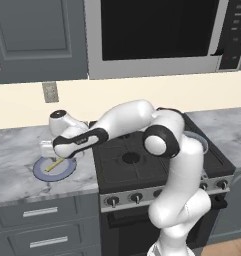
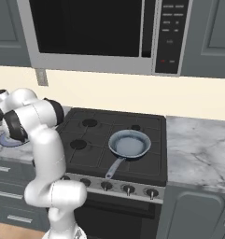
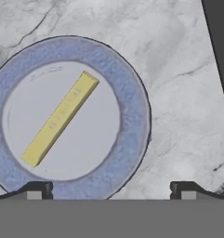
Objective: Pick up the butter stick and place it in the pan. Then turn on the burner for the pan.
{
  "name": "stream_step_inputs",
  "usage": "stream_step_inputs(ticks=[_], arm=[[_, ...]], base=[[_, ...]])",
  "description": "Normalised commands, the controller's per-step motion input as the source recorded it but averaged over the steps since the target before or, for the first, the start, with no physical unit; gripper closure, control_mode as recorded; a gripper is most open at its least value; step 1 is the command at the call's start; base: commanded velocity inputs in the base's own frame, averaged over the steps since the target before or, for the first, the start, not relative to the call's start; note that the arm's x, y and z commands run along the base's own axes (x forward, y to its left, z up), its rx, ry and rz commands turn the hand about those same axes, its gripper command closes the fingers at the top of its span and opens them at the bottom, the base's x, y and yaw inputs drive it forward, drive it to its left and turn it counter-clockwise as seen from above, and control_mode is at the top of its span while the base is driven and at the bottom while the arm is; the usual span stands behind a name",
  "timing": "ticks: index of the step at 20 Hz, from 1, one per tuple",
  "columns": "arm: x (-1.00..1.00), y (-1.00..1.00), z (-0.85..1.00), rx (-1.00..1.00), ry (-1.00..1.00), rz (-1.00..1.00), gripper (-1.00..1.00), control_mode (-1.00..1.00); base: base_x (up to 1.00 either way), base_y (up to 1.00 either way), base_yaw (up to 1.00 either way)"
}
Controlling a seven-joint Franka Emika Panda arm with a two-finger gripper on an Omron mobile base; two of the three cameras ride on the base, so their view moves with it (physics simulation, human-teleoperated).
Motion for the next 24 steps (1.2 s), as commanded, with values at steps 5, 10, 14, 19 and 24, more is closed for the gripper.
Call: stream_step_inputs(ticks=[5,10,14,19,24], arm=[[0.16,0.1,-0.06,0.0,0.0,0.0,-1.0,-1.0],[0.13,0.12,-0.16,0.0,0.0,0.0,-1.0,-1.0],[0.12,0.11,-0.17,0.0,0.0,0.0,-1.0,-1.0],[0.07,0.08,-0.15,0.0,0.0,0.0,-1.0,-1.0],[0.15,0.1,-0.15,0.0,0.0,0.0,-1.0,-1.0]], base=[[0.0,0.0,0.0],[0.0,0.0,0.0],[0.0,0.0,0.0],[0.0,0.0,0.0],[0.0,0.0,0.0]])
